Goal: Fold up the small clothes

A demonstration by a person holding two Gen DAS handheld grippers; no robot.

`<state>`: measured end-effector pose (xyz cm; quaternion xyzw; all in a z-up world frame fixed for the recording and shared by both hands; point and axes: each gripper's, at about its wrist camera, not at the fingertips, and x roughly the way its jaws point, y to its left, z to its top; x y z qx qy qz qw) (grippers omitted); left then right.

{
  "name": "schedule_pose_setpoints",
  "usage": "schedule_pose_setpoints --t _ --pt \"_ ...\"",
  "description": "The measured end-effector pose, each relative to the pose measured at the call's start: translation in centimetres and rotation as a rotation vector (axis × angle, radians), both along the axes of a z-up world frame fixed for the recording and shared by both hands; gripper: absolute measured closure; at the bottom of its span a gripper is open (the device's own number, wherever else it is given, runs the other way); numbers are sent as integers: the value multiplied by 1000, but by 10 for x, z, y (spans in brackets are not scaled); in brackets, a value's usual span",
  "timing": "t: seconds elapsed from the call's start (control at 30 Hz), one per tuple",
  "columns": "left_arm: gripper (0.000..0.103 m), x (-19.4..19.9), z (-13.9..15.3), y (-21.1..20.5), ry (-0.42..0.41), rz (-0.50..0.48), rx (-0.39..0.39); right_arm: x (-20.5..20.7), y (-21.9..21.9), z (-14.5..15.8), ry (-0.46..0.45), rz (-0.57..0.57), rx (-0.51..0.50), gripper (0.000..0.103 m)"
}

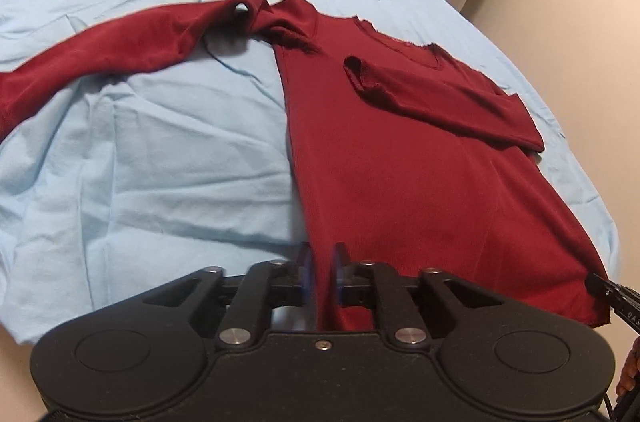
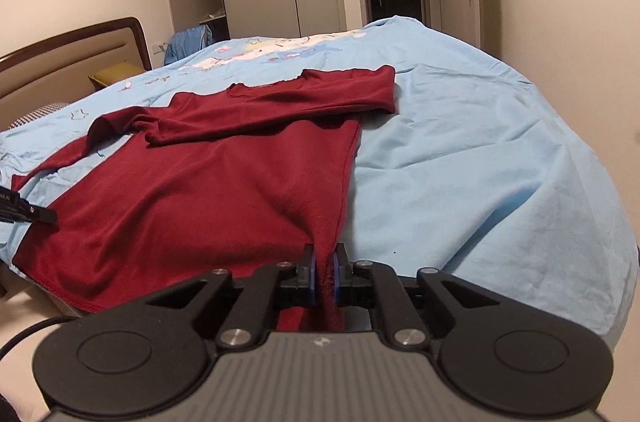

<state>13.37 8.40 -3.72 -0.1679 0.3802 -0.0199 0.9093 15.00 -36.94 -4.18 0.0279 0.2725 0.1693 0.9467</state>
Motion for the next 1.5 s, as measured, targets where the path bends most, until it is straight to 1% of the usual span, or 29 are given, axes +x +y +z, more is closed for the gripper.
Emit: schedule_pose_setpoints --t 0.03,0.1,0.13,0.17,0.2,0.23,0.27,0.3,0.33,0.47,0.6,0.73,0.8,0.83,0.87,0.9,0.97,1.03,1.1,1.13,1.17,1.23,1.3,1.33,1.37,1.4,1.43,1.47,1.5 --pt "78 1 1 2 -7 7 5 2 0 0 1 -1 -2 88" --pt "68 2 2 6 -17 27 -6 5 -1 0 1 -4 0 74" --pt "59 3 2 10 -23 45 -15 6 0 -1 -2 -7 -3 55" --pt "49 4 3 15 -29 66 -24 7 0 -1 -8 -9 -5 44" --pt "44 5 4 20 -38 94 -28 8 1 0 -16 -7 -6 41" --pt "35 5 5 25 -50 127 -27 10 2 1 -23 -3 -9 35" --pt "28 6 7 31 -61 163 -24 12 3 2 -30 -2 -13 26" --pt "25 7 8 38 -73 200 -21 13 5 3 -40 -3 -17 21" --pt "18 8 10 44 -86 239 -21 14 7 4 -49 -6 -15 14" --pt "7 15 15 73 -134 411 -46 21 11 6 -66 -11 9 2" --pt "7 24 14 104 -181 541 -118 27 19 7 -65 -6 7 1" --pt "16 31 9 132 -250 649 -229 29 25 5 -60 4 -4 0" --pt "25 33 6 143 -273 707 -278 28 27 4 -52 4 -2 0" --pt "35 34 4 147 -279 736 -295 28 28 4 -48 3 0 0" --pt "49 34 3 151 -285 767 -309 28 28 3 -42 0 3 0" --pt "57 34 2 155 -292 796 -321 29 28 2 -36 -3 6 0" --pt "80 31 0 160 -309 843 -337 29 29 1 -25 -6 12 0" --pt "88 29 2 161 -334 876 -329 30 30 -1 -17 -9 16 0" --pt "86 30 5 163 -351 876 -310 31 31 -1 -11 -5 17 0" --pt "78 32 6 165 -340 867 -304 32 32 -2 -10 -2 18 0" --pt "61 34 5 168 -315 870 -305 33 33 -2 -9 1 20 0" --pt "46 36 -1 174 -277 896 -325 34 35 -2 -11 6 20 0" --pt "48 35 -6 176 -277 913 -335 34 36 -2 -16 10 18 0" --pt "54 36 -7 177 -279 926 -332 34 37 -1 -19 11 17 0" --pt "66 36 -7 177 -286 937 -328 33 37 -1 -22 11 15 0" --pt "73 36 -6 178 -297 944 -325 32 37 0 -25 12 13 0" --pt "91 37 -4 180 -308 949 -314 31 37 0 -28 10 11 0" --pt "97 38 -1 181 -319 954 -293 30 38 1 -30 7 9 0" --pt "98 38 4 183 -336 953 -266 30 37 1 -30 3 10 0"
